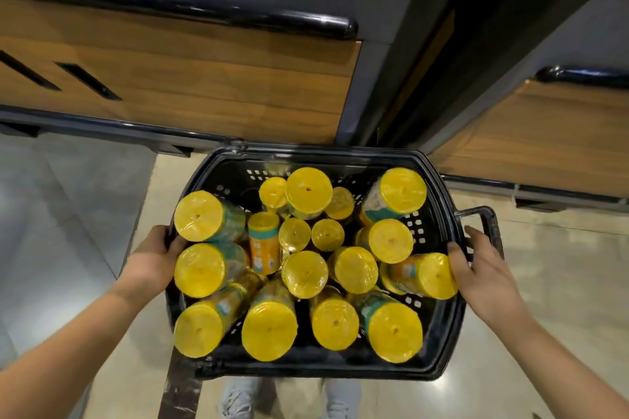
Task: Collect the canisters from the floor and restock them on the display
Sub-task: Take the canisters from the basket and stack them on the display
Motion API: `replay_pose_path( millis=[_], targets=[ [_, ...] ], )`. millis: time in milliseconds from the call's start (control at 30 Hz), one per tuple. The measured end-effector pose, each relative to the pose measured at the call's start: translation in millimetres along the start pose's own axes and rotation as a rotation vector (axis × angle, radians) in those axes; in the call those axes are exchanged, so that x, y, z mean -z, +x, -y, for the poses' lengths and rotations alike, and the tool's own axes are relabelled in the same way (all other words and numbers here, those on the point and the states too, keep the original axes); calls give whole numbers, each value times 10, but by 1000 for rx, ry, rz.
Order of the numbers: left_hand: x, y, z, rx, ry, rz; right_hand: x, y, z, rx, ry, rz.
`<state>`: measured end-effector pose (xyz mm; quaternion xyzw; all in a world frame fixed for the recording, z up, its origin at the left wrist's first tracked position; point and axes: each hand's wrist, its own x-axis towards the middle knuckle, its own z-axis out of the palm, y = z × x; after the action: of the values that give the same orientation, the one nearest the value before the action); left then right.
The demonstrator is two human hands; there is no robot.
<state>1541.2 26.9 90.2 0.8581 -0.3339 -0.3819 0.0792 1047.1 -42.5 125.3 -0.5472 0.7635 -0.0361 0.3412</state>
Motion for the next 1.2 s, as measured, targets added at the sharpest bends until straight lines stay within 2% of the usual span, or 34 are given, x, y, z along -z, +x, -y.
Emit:
replay_pose_path(
  millis=[100,300,500,633,933,1200],
  targets=[
    [-41,17,27,-5,15,-7,-39,127,62,-86,43,50],
    [57,26,23,44,-102,40,-1,217,82,-225,54,116],
    [-24,23,-62,159,-305,-47,-20,355,34,-204,96,107],
    [0,5,-32,215,-343,-41,-14,373,15,-198,91,128],
    [86,-174,-284,182,-350,-57,180,310,-62,-230,186,95],
    [652,-684,-803,98,-306,-13,935,-307,10,-260,331,35]
  ],
)
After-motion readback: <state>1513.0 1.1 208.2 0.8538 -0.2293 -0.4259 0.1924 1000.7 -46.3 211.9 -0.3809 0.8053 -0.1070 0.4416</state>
